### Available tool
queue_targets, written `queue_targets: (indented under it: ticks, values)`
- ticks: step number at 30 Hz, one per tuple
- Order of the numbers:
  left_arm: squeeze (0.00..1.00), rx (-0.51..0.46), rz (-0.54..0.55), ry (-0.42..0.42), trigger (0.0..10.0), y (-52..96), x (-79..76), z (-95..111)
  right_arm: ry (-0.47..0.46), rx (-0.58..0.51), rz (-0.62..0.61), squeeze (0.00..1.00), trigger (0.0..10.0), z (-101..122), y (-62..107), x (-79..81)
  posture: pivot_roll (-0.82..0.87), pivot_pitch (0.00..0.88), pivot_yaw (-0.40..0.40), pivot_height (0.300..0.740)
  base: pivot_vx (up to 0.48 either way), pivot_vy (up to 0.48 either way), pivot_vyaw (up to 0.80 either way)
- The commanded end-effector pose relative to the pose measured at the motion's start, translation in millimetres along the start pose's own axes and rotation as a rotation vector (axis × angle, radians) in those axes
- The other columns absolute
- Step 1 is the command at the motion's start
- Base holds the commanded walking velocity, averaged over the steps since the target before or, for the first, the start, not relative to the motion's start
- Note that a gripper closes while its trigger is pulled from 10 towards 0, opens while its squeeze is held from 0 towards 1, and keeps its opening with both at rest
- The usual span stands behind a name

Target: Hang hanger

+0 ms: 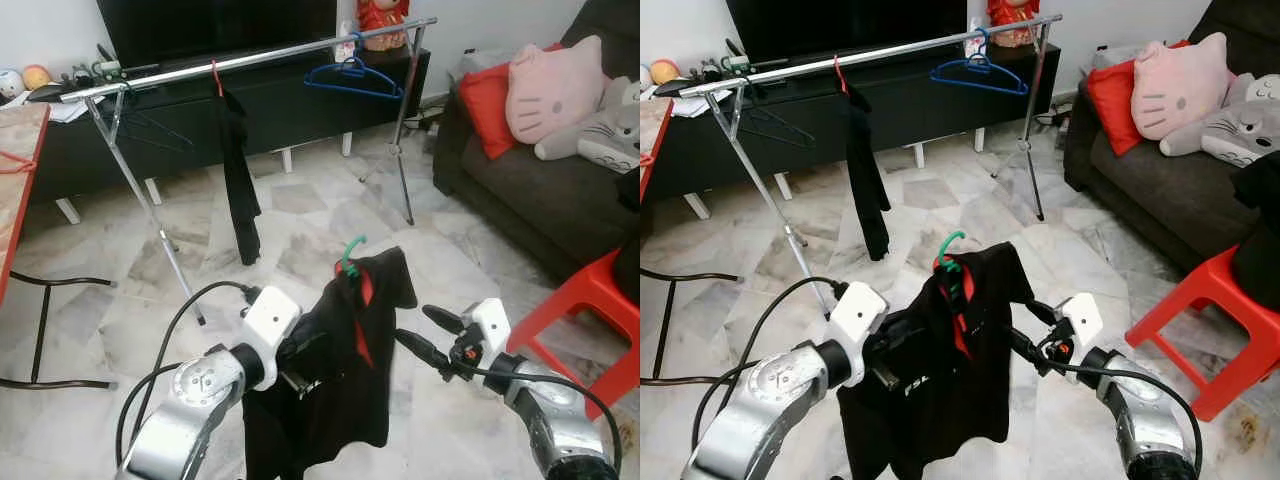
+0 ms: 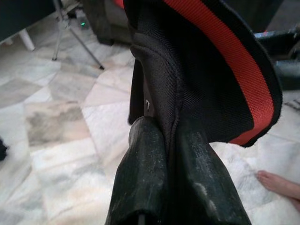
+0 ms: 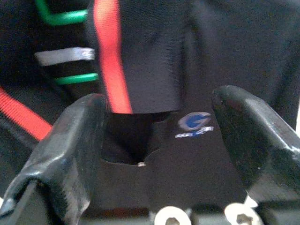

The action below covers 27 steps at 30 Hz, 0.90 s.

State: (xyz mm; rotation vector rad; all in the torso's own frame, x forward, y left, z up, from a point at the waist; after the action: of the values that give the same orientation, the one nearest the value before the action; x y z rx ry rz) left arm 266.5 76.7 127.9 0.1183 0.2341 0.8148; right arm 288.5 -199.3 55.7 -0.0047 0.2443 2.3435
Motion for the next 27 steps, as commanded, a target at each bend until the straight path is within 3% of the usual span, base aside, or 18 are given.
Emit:
queue_targets:
  ticks: [1, 5, 11, 20, 27]
  values:
    - [0.00, -0.011, -0.038, 0.002, 10.0, -5.7, -5.8, 5.8, -0.013, -0.035, 0.013, 0.00, 10.0, 7.5, 5.7, -1.4, -0.03, 0.000, 0.017, 0.740, 0.000, 0.000, 0.00]
    - [0.00, -0.021, -0.065, -0.006, 10.0, -13.1, -11.1, 11.1, -0.063, -0.067, 0.048, 0.00, 10.0, 14.5, 11.5, 5.3, -0.03, 0.000, 0.016, 0.740, 0.000, 0.000, 0.00]
    - [0.00, -0.032, -0.126, -0.022, 10.0, -21.5, -23.2, 17.9, -0.042, -0.077, 0.018, 0.00, 10.0, 19.4, 5.8, 2.9, -0.03, 0.000, 0.009, 0.740, 0.000, 0.000, 0.00]
    - [0.00, -0.028, -0.176, -0.028, 10.0, -25.1, -35.0, 17.7, -0.024, -0.052, -0.065, 0.00, 10.0, 19.2, -0.4, -3.7, -0.02, 0.000, -0.001, 0.740, 0.000, 0.000, 0.00]
    - [0.00, -0.033, -0.193, -0.026, 10.0, -27.0, -40.2, 18.9, -0.048, -0.058, -0.034, 0.00, 10.0, 18.7, -4.4, -0.1, -0.02, 0.000, -0.011, 0.740, 0.000, 0.000, 0.00]
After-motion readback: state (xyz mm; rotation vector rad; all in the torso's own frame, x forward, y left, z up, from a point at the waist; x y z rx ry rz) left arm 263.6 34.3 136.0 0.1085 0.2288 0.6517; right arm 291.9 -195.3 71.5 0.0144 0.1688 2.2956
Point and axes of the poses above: a point about 5 cm out from each wrist's last joint towards the gripper, its own y axis pointing back from the gripper into the wrist, its own z axis along the axis of the wrist's last joint, x = y × z, the point moved 2 cm from there along -y, pointing out of the wrist towards the gripper, and after that the axes turned 14 degrees about y, right-handed, at the moved point
